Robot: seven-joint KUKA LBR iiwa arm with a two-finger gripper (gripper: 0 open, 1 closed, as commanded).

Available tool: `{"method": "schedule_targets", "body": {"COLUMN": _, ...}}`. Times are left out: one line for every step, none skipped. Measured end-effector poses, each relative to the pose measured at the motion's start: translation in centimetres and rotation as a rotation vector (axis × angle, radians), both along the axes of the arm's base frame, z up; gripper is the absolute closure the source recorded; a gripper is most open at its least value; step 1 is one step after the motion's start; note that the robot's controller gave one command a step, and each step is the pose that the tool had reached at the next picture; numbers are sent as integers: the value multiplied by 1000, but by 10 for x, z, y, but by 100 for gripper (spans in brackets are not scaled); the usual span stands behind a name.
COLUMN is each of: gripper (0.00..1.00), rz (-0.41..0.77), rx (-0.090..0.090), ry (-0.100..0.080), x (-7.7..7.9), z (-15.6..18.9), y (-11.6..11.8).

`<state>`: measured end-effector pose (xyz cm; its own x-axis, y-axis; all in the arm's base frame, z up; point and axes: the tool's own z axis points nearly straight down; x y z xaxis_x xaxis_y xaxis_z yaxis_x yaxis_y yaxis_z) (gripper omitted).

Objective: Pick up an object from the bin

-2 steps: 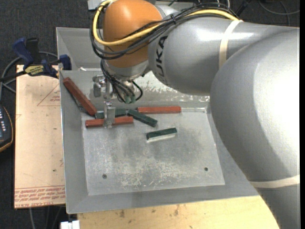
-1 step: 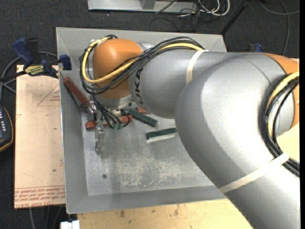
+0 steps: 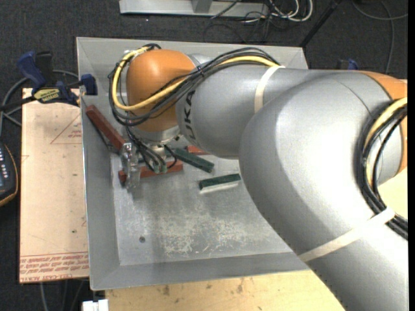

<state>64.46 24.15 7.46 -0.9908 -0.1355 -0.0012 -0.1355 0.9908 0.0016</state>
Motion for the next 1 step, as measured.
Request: {"method": "schedule_targets", "body": {"gripper": 100, "rz": -42, "rx": 4, "ry": -11, "x": -4, "z": 138, "y": -3}}
